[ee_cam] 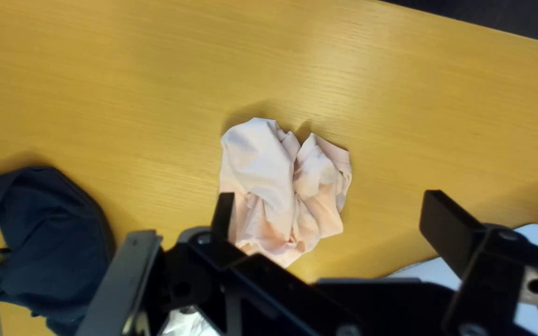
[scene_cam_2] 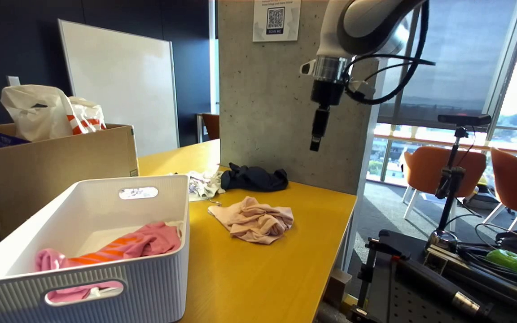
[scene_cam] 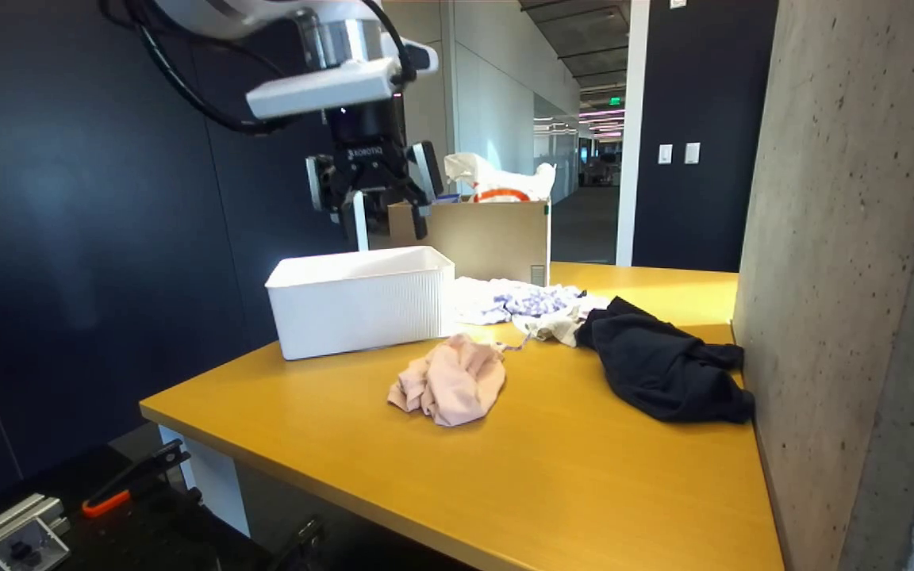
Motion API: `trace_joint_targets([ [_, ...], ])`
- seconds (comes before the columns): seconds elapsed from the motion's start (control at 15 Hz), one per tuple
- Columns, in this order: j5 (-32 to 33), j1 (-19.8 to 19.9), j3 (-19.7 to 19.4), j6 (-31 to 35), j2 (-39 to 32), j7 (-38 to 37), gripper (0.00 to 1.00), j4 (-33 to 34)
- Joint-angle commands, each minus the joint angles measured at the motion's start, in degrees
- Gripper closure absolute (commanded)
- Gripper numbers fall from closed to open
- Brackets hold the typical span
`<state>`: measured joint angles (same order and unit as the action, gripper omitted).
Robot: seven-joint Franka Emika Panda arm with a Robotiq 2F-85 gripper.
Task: Put the peach t-shirt in the storage box.
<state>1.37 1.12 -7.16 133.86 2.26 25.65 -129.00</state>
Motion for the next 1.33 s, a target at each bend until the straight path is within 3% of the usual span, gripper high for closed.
trace_joint_targets([
  [0.0,-3.2,1.8,0.8,-2.4,-10.2,7.7,0.0,6.8],
  [0.27,-1.4,4.9,2.2,-2.2,-18.5,13.6,0.0,11.4],
  [0.53,0.3,7.4,3.6,-7.2,-23.1,20.6,0.0,17.1],
  [0.6,0.0,6.8,3.4,-3.2,-21.3,17.2,0.0,13.2],
  [0.87,0.0,7.3,3.7,-3.6,-22.1,17.4,0.0,13.8],
  [1.0,-1.3,8.2,4.0,-2.9,-27.4,18.2,0.0,20.1],
  [1.27,-1.5,9.1,6.0,0.4,-32.8,19.1,0.0,26.4],
])
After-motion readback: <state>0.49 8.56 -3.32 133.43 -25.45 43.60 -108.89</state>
